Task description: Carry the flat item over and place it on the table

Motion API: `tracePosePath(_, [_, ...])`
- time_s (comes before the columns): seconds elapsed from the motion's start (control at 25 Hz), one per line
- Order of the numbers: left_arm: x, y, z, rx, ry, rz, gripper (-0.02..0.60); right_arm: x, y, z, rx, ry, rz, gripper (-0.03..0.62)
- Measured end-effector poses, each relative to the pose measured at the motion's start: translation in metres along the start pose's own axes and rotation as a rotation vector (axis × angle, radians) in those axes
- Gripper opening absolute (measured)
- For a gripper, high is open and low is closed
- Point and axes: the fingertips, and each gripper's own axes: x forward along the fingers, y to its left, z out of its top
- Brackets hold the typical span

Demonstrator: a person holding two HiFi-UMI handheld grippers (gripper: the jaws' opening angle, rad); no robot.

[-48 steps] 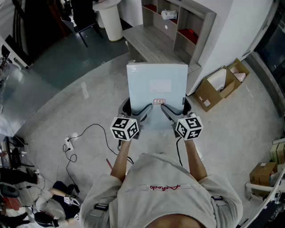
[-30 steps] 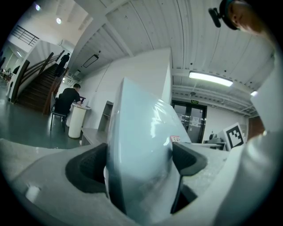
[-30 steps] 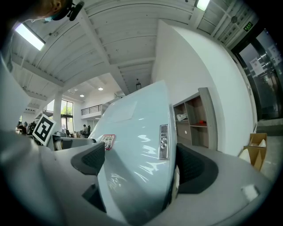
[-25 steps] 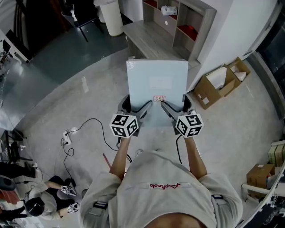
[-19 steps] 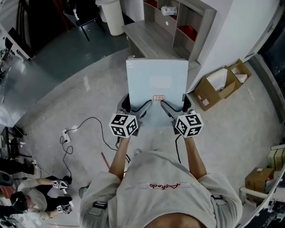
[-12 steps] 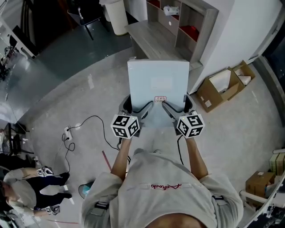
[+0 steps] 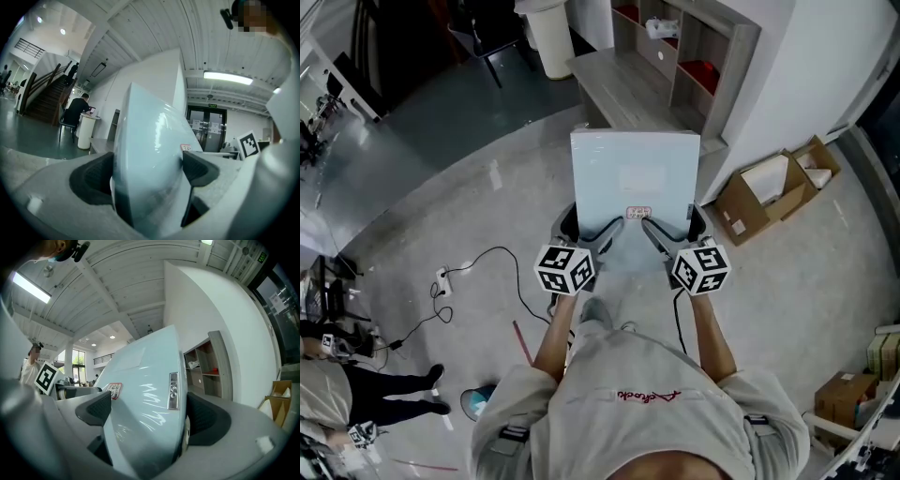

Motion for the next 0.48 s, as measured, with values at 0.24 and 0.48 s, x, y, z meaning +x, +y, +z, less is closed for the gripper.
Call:
tracePosePath(0.24, [0.012,0.008,0.000,-0.001,-0.004,0.005,0.471,0.012,-0.009,0.000,0.000,0.000,0.003,0.518])
tracePosePath(0.48, [0.031,0.021,0.005,-0.001,-0.007,-0.003,0.471,0.031,-0.020,0.003,-0.002,-0.004,-0.006,0.518])
